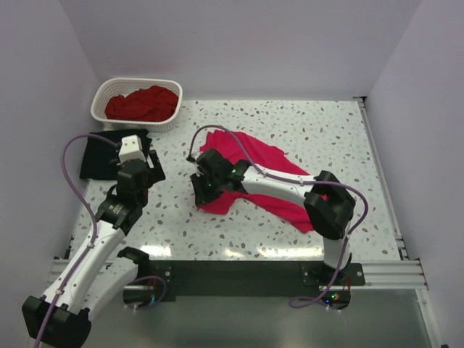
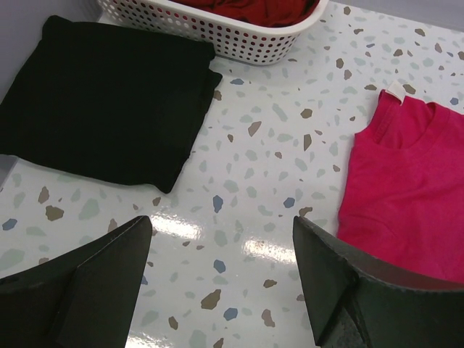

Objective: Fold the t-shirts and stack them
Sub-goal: Flatten the tshirt out

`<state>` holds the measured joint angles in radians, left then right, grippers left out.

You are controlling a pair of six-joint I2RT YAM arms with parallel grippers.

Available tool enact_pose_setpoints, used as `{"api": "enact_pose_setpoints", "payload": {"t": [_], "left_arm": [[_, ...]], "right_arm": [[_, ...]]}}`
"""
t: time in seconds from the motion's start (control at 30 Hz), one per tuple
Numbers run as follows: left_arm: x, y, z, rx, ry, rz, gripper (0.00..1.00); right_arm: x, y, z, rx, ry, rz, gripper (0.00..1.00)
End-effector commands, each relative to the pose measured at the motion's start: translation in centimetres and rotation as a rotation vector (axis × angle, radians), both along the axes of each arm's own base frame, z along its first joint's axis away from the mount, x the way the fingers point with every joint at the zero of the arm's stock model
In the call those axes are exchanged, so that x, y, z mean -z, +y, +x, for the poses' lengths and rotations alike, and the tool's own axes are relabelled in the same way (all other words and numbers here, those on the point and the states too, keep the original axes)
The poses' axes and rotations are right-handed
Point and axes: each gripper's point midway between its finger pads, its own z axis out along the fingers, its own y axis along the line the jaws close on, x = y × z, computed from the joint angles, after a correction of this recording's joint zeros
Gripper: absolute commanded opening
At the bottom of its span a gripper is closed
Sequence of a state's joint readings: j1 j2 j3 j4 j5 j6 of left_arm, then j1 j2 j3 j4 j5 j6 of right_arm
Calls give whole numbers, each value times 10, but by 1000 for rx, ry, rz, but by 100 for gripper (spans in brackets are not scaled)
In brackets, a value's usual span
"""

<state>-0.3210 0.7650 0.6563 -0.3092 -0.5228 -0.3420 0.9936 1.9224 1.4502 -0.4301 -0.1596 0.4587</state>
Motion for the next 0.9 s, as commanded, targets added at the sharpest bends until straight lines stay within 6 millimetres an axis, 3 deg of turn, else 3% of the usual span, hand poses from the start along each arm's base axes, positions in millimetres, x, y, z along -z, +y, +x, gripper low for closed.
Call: {"api": "enact_pose_setpoints", "payload": {"t": [0.0, 0.07, 0.13, 0.17, 0.2, 0.23, 0.3, 0.33, 0.37, 0.4, 0.43, 0.47, 0.6, 0.73, 0.87], "left_arm": [[-8, 6, 2, -41, -48, -20, 83], [-8, 6, 2, -39, -46, -20, 83], [-6, 4, 2, -28, -38, -21, 83], [-5, 3, 3, -24, -36, -22, 83], [-4, 2, 3, -21, -31, -20, 84], [-3, 0, 4, -9, -28, -23, 84], [3, -4, 6, 11, -7, -24, 84], [5, -10, 7, 40, 3, -35, 84], [10, -13, 7, 50, 25, -44, 84], [13, -20, 8, 84, 38, -61, 84], [15, -26, 8, 107, 50, -78, 84], [20, -31, 7, 129, 73, -93, 84], [52, -67, -1, 264, 215, -213, 79], [85, -94, -19, 366, 372, -279, 73], [110, -111, -36, 419, 451, -324, 68]], "right_arm": [[-72, 40, -12, -37, 50, 259, 24], [-69, 33, -15, -52, 45, 230, 33], [-55, 8, -11, 1, 12, 140, 39], [-64, -4, -6, 22, -36, 128, 45], [-47, -26, -2, 67, -55, 57, 48], [-44, -39, 2, 91, -75, 29, 51], [-37, -80, 10, 159, -100, -36, 58], [-34, -105, 26, 231, -124, -74, 59], [-20, -129, 26, 260, -114, -126, 60], [-26, -150, 32, 313, -147, -142, 60], [-24, -175, 44, 384, -156, -171, 60], [-13, -198, 44, 424, -154, -219, 60], [-8, -277, 63, 647, -171, -303, 60], [7, -315, 71, 786, -132, -336, 57], [28, -334, 80, 869, -83, -348, 55]]}}
